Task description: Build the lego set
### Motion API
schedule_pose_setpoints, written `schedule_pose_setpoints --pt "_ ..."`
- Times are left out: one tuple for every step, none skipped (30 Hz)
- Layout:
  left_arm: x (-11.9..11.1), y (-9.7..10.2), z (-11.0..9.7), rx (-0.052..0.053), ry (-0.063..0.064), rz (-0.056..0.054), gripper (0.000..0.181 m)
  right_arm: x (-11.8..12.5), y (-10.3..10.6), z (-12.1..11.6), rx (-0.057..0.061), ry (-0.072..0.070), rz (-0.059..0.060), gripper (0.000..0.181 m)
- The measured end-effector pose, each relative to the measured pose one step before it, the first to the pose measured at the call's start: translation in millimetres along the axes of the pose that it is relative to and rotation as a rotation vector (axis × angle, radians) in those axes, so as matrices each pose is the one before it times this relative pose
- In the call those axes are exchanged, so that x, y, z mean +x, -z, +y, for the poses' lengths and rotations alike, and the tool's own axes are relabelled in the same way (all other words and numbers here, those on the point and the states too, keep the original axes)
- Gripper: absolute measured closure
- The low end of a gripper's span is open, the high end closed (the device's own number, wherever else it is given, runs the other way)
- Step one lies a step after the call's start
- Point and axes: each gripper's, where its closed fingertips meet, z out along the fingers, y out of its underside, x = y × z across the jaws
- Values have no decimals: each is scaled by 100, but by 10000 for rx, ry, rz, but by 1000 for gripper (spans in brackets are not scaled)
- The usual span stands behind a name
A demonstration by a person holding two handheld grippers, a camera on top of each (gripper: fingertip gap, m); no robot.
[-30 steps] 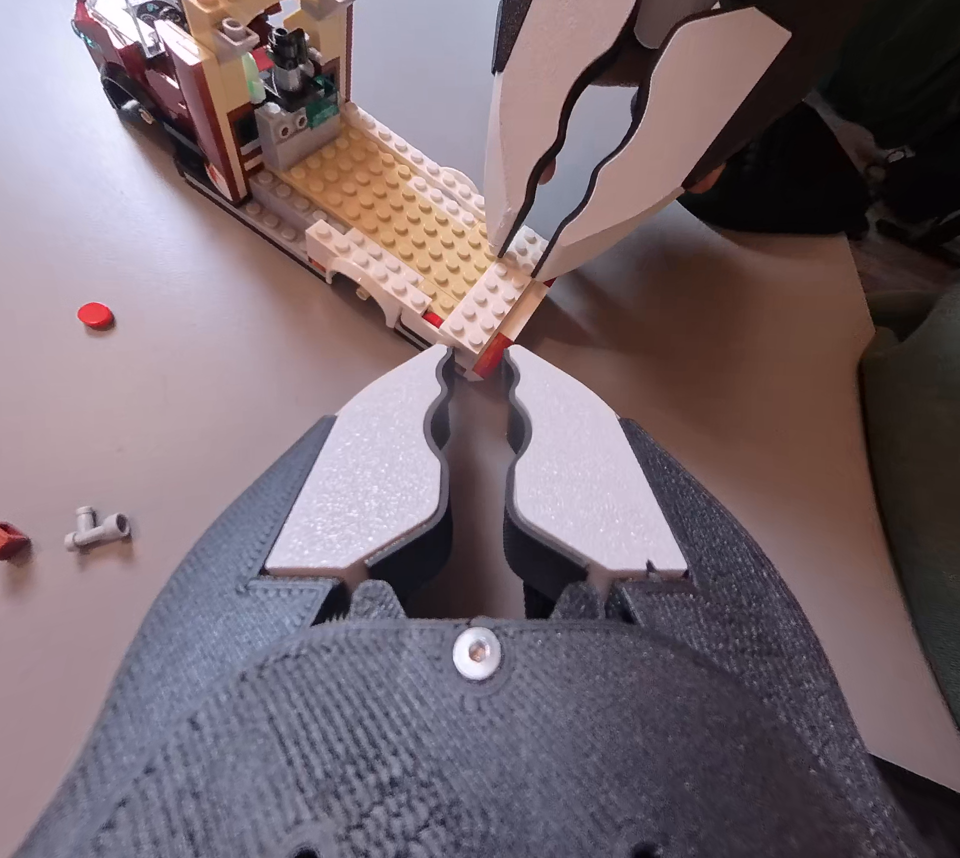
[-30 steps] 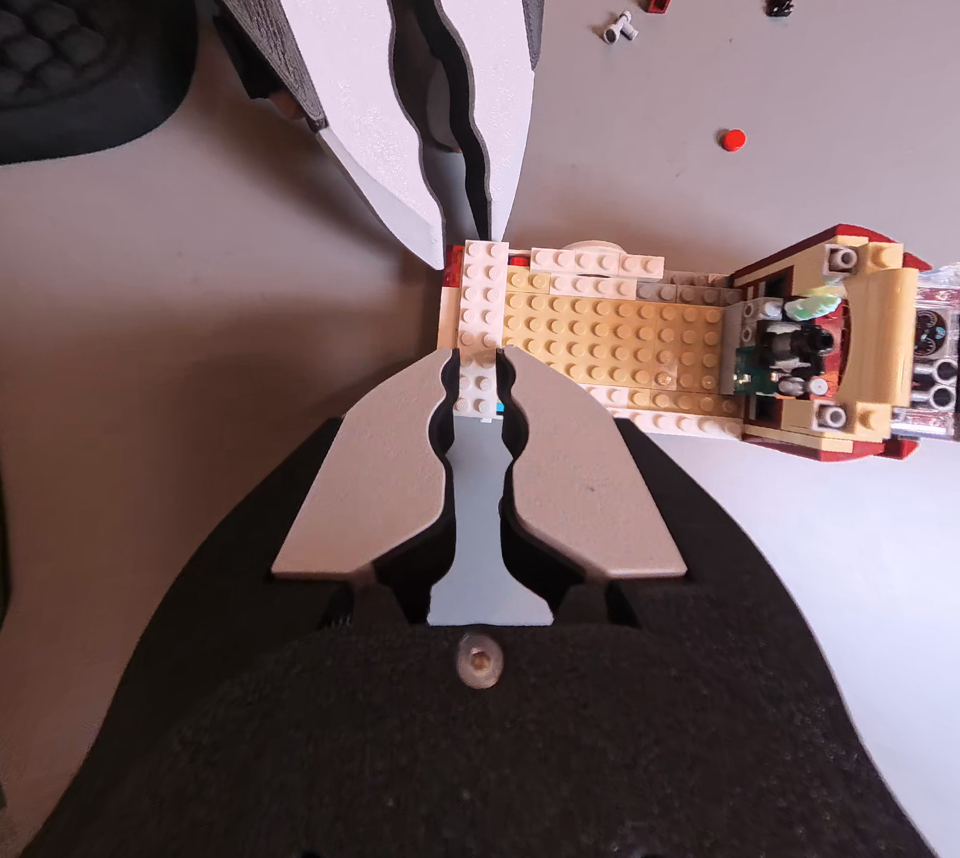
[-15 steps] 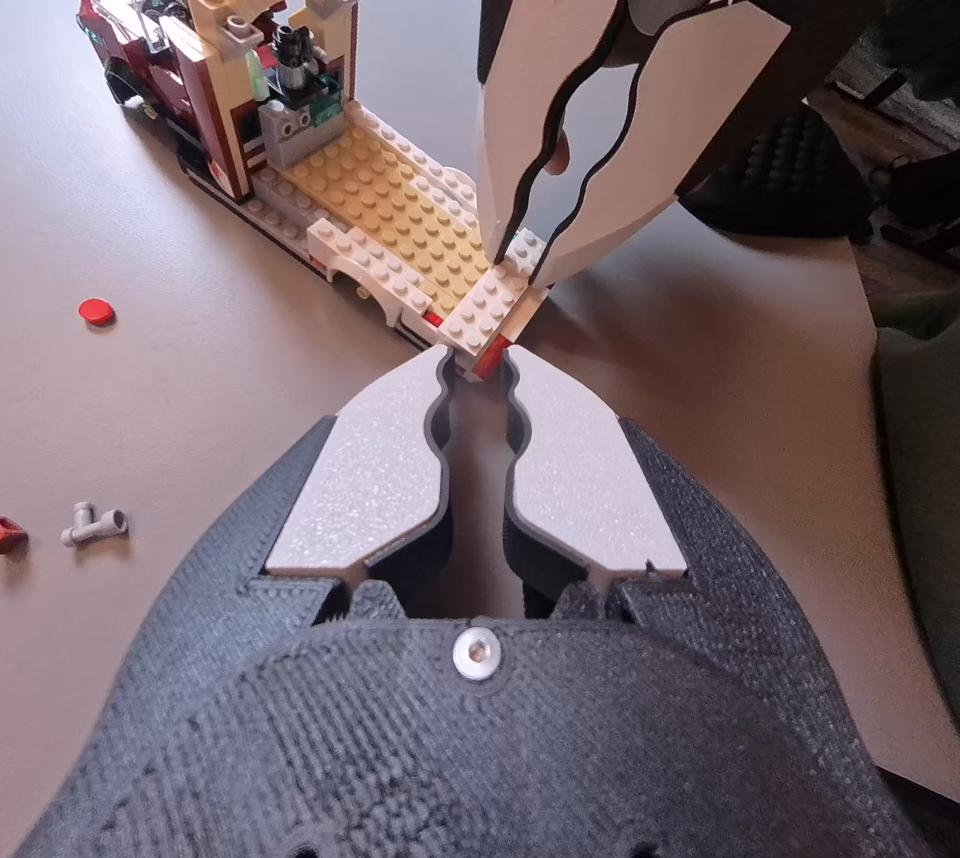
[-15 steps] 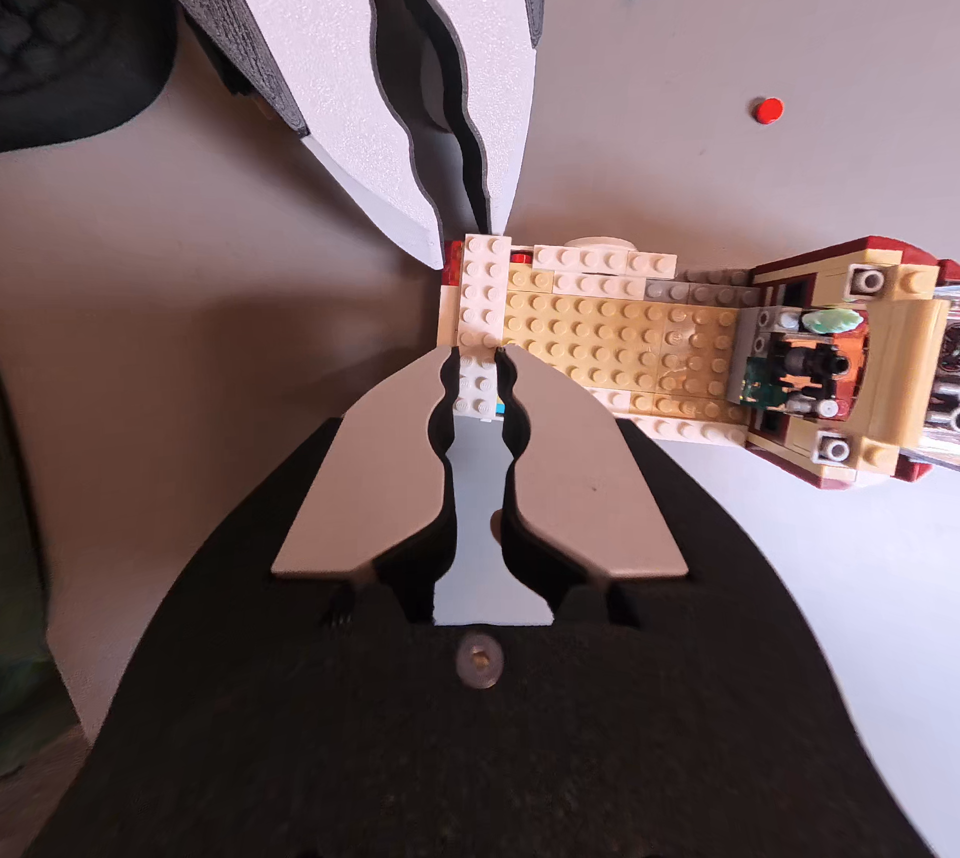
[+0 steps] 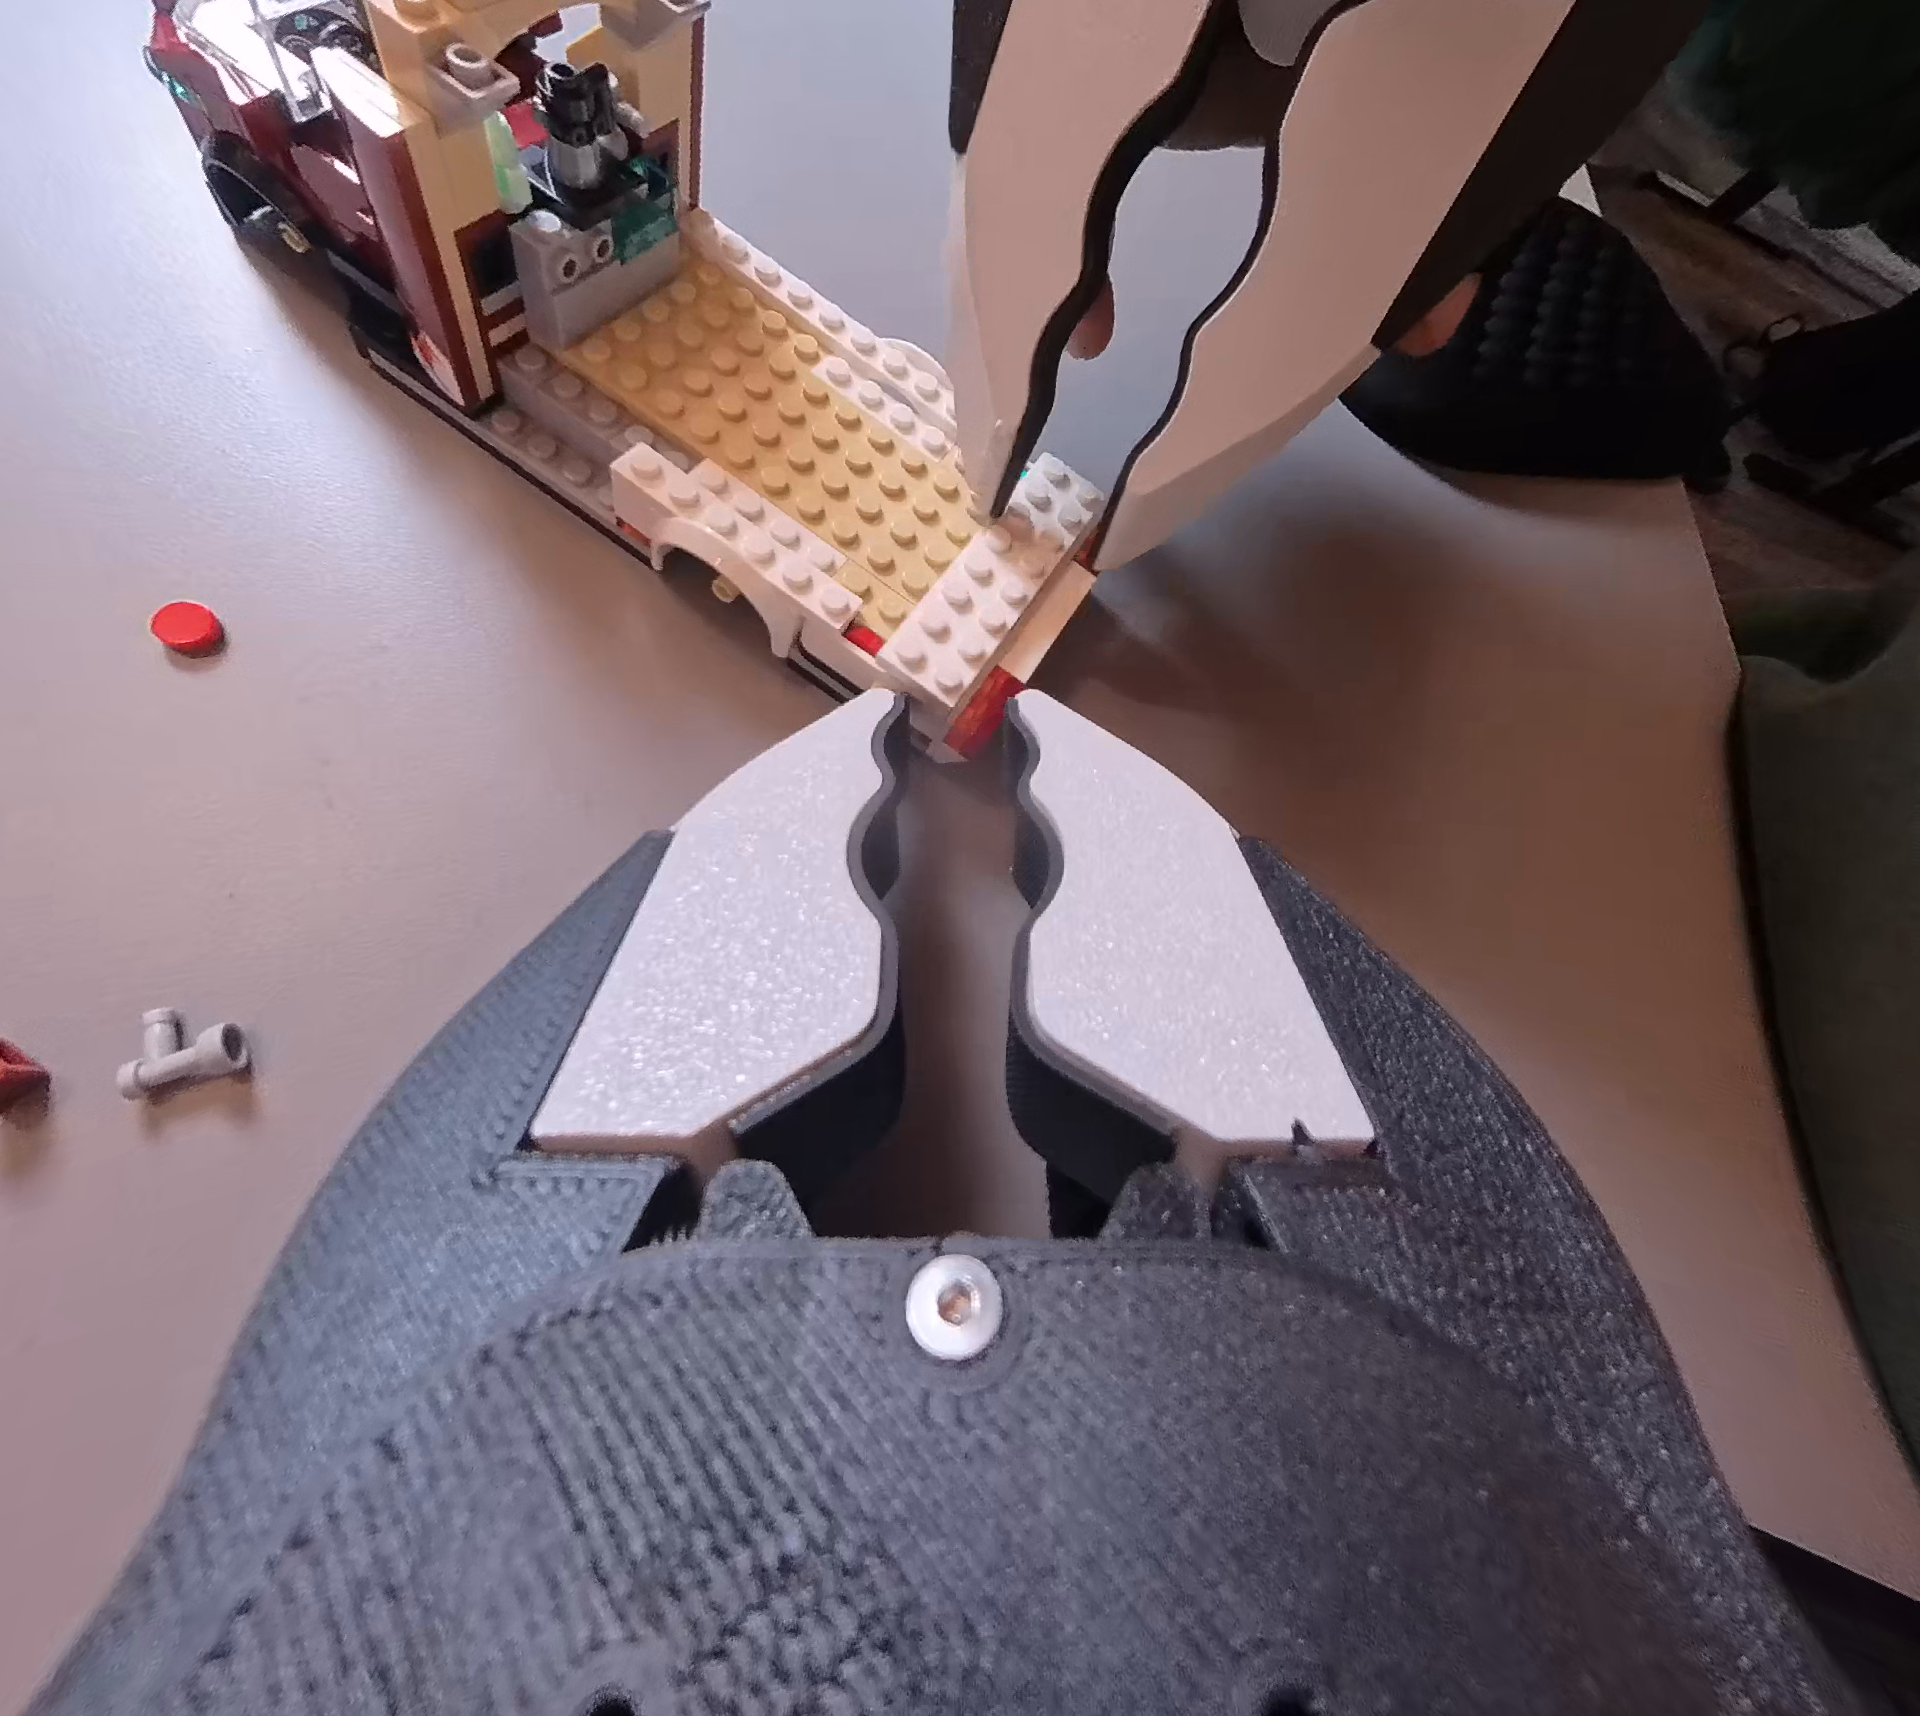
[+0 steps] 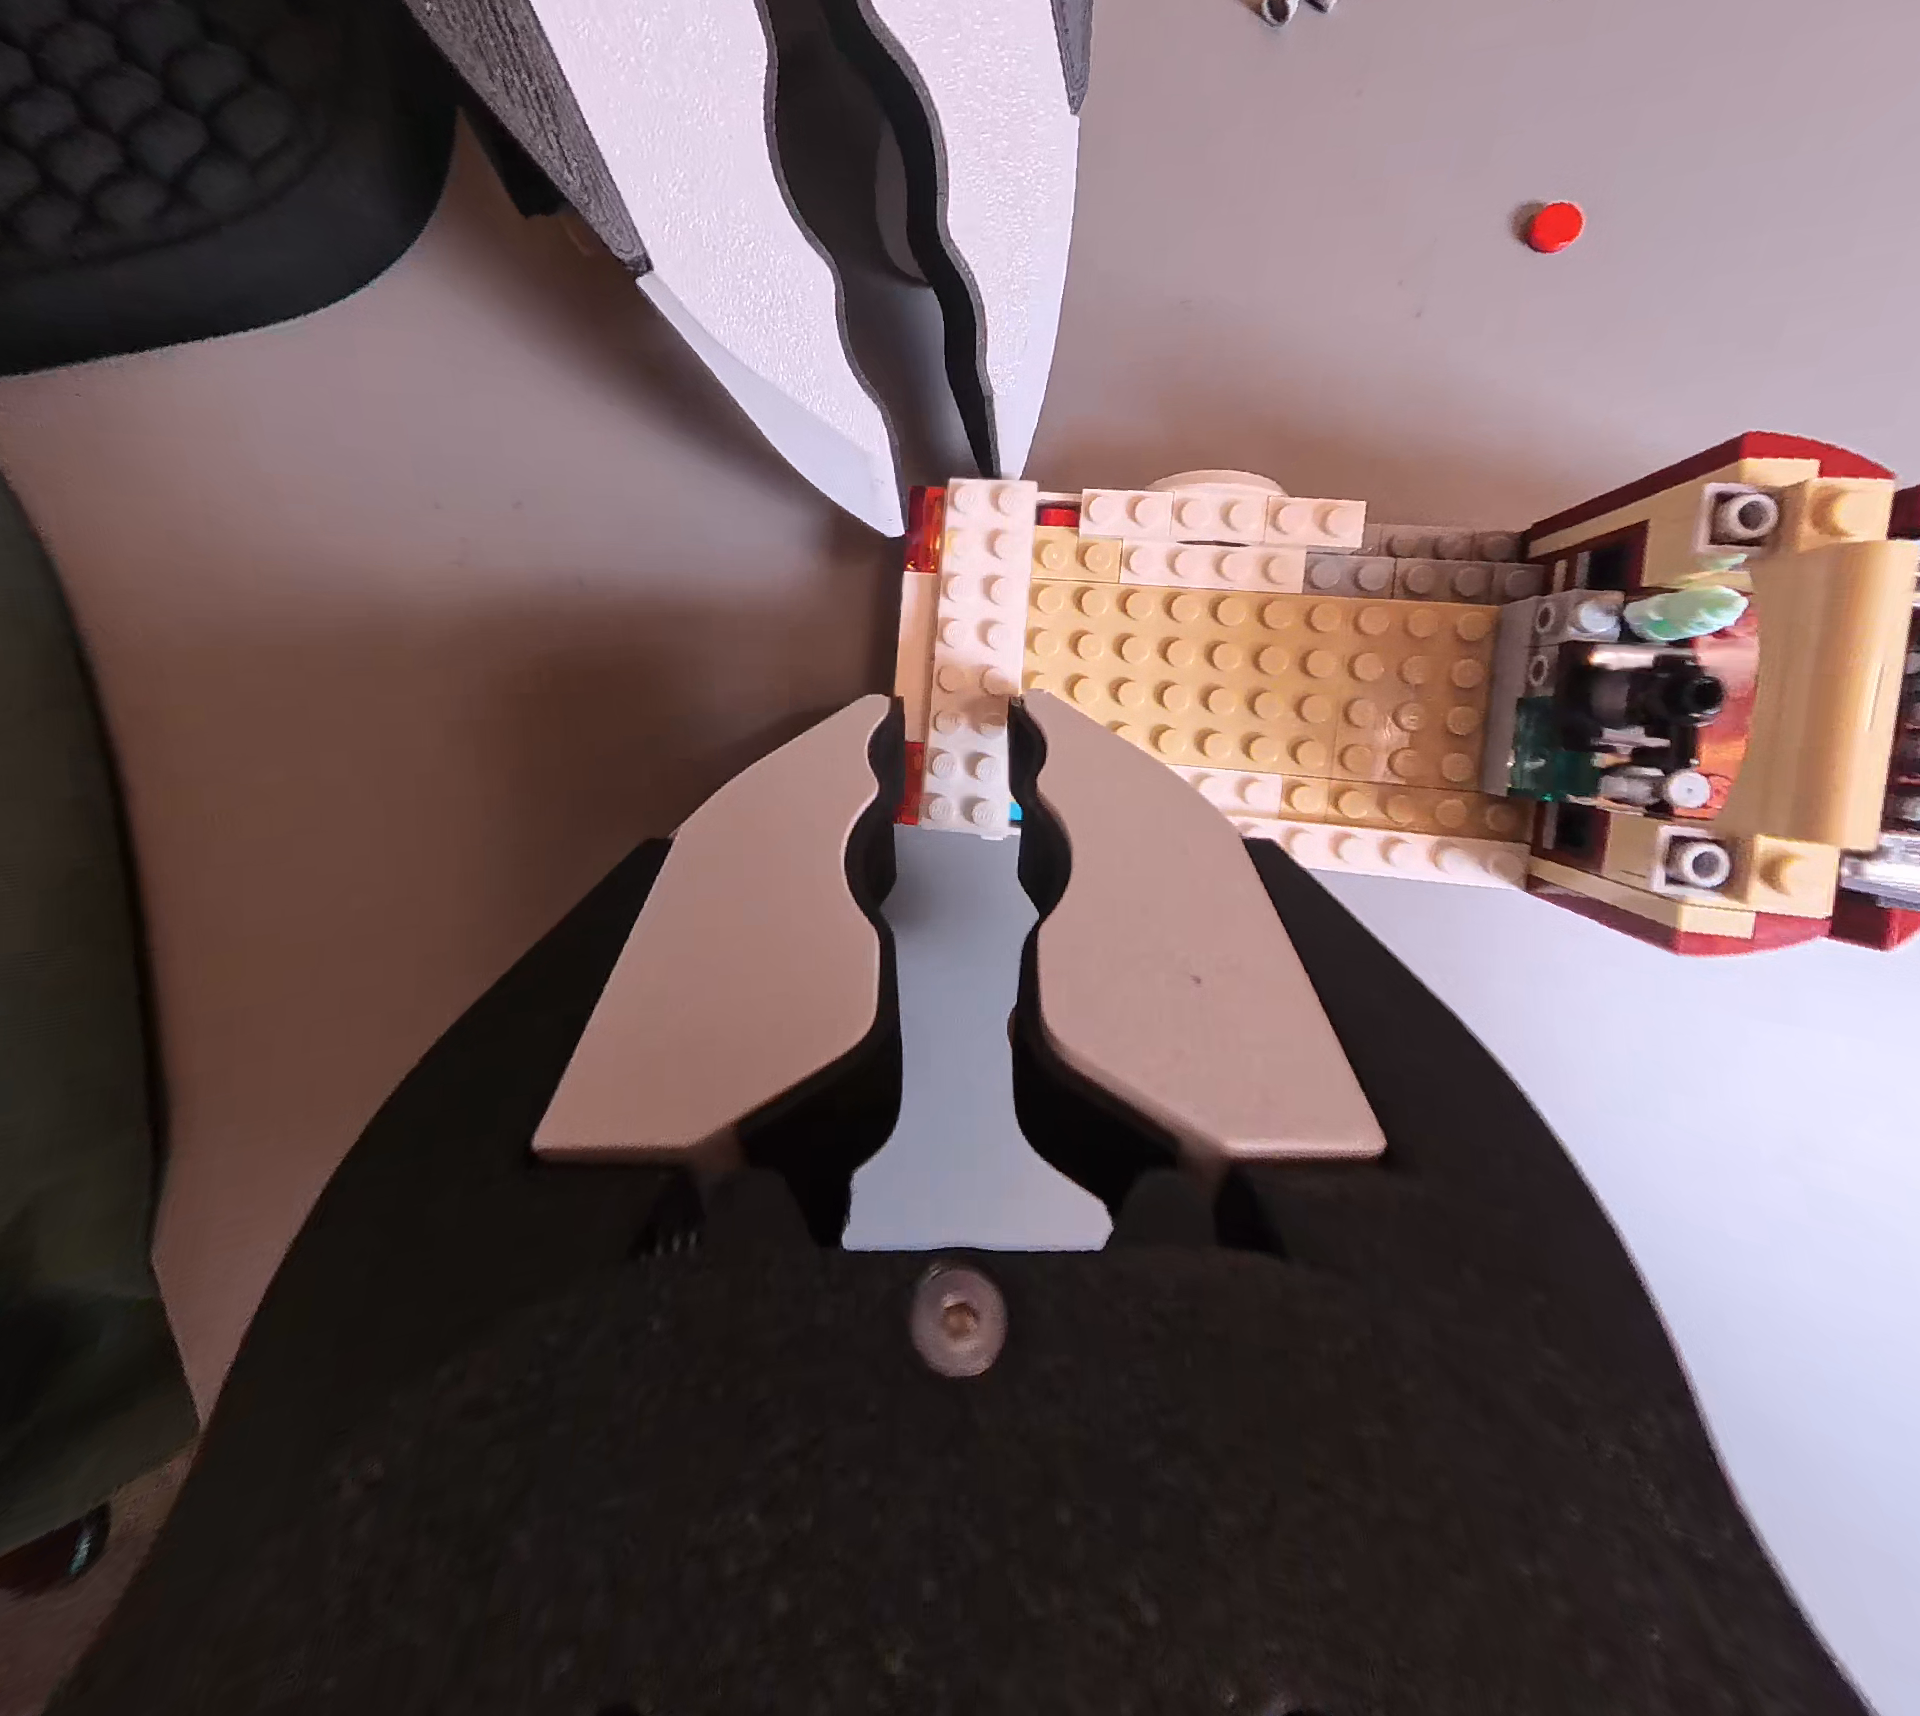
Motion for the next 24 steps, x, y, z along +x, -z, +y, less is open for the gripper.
schedule_pose_setpoints --pt "12 17 -12 13 -18 -5 164 -53 120 -90 87 -27 -38 162" --pt "10 37 7 8 -24 -8 164 -27 171 -102 100 -42 -45 162" --pt "9 32 15 8 -24 -7 164 4 178 -124 126 -45 -32 162" --pt "-6 40 -25 25 -9 -16 164 65 153 -39 78 -54 -11 162" --pt "-5 31 -28 31 -4 -8 164 74 91 84 15 -36 -6 162" --pt "-11 23 -46 26 7 -8 164 48 12 92 22 -39 -20 162" --pt "-18 7 -66 37 2 -13 164 -33 -59 102 17 -91 -77 162" --pt "-36 2 -99 46 -4 -28 164 -112 -109 80 16 -107 -123 162" --pt "4 -10 -95 38 0 -10 164 -131 -139 60 28 -78 -96 162" --pt "27 -13 -109 48 -6 -5 164 -42 -112 16 27 -39 -2 164" --pt "31 -16 -104 52 -32 -10 164 -26 -59 -17 17 -20 31 164" --pt "-10 -17 -93 41 -55 -37 164 -114 -57 -63 24 -31 -17 164" --pt "-11 -28 -104 33 -82 -53 164 -231 -57 -89 45 -44 -101 164" --pt "-3 -39 -102 20 -112 -57 164 -233 -4 -136 78 -61 -110 164" --pt "0 -53 -59 -10 -121 -55 164 -55 61 -129 81 -46 -9 164" --pt "-14 -72 3 -47 -112 -59 164 101 166 -86 69 16 76 164" --pt "-25 -67 19 -43 -106 -58 165 170 257 -72 100 25 94 164" --pt "-11 -34 12 -28 -74 -29 165 214 306 -61 118 -9 88 164" --pt "6 -17 8 -12 -35 -2 165 296 332 14 100 -15 123 164" --pt "-22 8 1 1 -7 -4 166 350 313 87 75 21 162 164" --pt "-54 2 40 -14 2 -14 167 250 245 183 32 40 112 166" --pt "-62 -1 76 -39 -18 -25 167 93 173 230 -4 15 26 168" --pt "-53 25 -4 8 -21 -27 168 9 80 198 4 -7 -4 170" --pt "-67 19 13 -20 -9 -33 168 -27 -8 162 7 -11 4 171"
